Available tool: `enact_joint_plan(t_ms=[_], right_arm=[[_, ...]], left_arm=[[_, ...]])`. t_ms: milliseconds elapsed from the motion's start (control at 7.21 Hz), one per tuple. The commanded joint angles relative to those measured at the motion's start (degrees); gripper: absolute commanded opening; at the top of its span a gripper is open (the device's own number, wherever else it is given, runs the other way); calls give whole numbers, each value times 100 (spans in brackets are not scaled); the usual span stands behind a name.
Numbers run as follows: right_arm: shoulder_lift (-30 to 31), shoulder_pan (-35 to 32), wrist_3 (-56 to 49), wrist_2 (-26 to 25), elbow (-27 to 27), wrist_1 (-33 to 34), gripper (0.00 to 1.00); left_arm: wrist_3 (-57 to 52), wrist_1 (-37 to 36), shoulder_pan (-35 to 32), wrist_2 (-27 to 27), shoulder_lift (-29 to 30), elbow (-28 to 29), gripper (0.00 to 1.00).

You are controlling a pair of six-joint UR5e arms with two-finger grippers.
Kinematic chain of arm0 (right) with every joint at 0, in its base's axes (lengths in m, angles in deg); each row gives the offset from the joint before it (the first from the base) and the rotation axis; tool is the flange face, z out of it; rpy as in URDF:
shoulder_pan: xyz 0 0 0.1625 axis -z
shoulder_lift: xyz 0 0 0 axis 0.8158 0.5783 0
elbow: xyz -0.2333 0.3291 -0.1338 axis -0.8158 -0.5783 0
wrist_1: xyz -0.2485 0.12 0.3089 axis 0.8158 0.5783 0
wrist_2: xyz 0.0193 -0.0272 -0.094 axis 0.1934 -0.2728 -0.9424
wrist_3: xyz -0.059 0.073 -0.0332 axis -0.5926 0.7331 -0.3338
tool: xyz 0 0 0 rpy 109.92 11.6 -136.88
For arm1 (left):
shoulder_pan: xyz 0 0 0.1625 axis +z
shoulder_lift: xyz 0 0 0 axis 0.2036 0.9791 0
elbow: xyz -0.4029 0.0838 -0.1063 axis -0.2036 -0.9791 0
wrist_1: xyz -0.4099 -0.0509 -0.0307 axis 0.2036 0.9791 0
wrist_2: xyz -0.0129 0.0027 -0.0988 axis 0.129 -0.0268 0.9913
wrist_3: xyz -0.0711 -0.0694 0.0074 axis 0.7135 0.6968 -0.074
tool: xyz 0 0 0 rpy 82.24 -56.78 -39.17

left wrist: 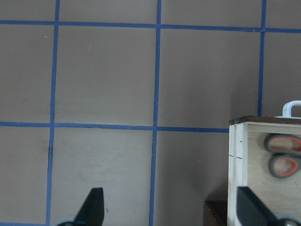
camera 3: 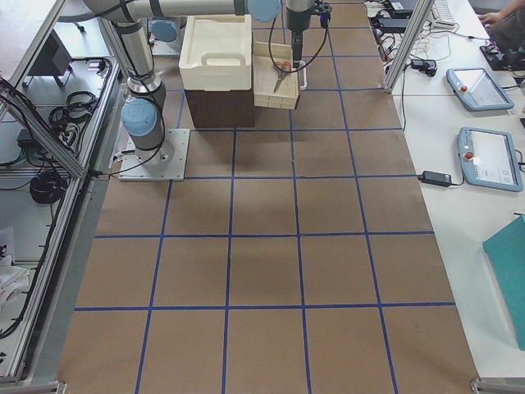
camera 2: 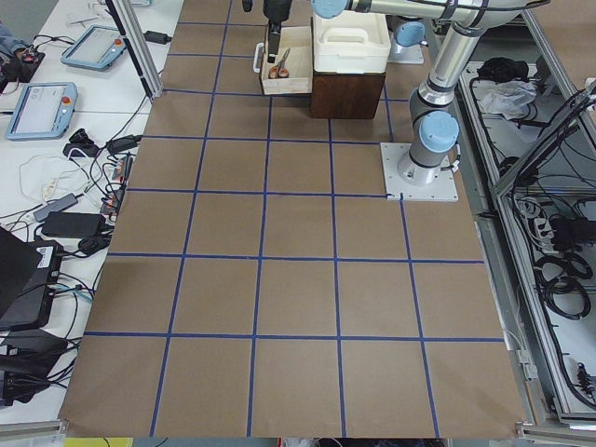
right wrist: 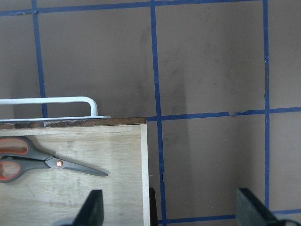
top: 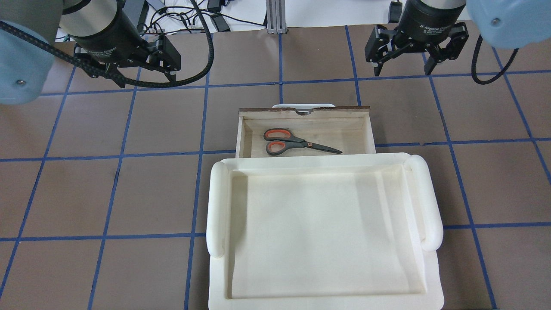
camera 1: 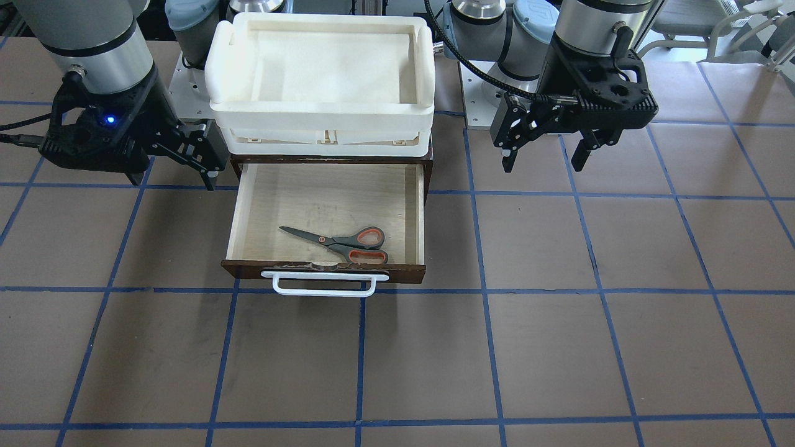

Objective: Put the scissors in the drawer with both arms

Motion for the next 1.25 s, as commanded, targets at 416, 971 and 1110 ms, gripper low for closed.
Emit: enact_joint_plan(t_ms=[416,971,1110], right_arm=[[-8,0,-3,32,0,89,100],[0,18,15,85,0,73,100],[1,9,15,111,44,90,100]], left_arm=[[-39,47,2,-1,17,-5,100],[-48,56,-7,-9,9,-5,100],[-48,56,-7,-9,9,-5,100]])
